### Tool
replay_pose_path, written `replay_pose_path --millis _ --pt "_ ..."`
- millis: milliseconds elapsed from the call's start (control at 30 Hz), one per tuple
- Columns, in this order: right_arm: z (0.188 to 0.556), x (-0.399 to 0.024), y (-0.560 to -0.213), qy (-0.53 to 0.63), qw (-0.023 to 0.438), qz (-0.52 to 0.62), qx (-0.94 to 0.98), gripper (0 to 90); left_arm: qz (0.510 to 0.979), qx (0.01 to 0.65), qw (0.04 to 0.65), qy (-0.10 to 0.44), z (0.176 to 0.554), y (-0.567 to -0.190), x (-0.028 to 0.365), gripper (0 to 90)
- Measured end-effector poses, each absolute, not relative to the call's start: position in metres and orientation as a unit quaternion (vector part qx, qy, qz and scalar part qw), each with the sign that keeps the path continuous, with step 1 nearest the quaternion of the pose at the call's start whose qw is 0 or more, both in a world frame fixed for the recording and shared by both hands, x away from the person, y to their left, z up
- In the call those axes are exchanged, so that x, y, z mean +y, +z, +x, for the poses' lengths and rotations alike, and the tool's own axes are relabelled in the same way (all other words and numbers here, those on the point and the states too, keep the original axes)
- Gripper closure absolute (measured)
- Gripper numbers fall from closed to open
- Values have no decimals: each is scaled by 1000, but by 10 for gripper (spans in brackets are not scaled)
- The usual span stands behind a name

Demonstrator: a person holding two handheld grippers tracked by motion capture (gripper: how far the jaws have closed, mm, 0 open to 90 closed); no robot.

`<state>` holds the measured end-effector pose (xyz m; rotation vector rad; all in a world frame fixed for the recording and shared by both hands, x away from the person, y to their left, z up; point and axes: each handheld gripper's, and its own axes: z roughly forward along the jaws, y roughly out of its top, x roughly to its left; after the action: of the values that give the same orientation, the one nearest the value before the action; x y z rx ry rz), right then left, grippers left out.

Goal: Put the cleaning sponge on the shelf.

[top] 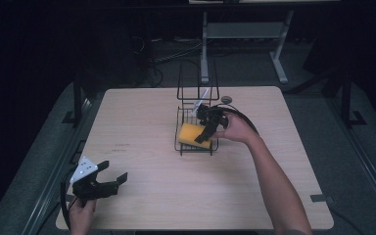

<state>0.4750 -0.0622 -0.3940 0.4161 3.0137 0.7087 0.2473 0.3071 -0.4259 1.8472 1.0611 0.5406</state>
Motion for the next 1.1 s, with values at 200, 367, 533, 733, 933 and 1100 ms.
replay_pose_path --millis 200,367,533,733,933,1100 --pt "471 -70 -394 237 15 138 961 156 751 428 453 219 247 -426 306 140" --pt "470 -76 -394 244 15 146 959 156 751 428 453 219 247 -426 306 141" --pt "468 -77 -392 243 19 145 959 156 754 426 449 220 248 -426 305 140" --pt "467 -80 -390 251 22 145 957 156 750 429 452 221 247 -426 306 141" --pt "463 -87 -393 263 29 148 953 156 751 428 452 220 247 -426 306 141" --pt "462 -95 -393 264 27 155 952 156 754 425 450 220 247 -426 303 141"
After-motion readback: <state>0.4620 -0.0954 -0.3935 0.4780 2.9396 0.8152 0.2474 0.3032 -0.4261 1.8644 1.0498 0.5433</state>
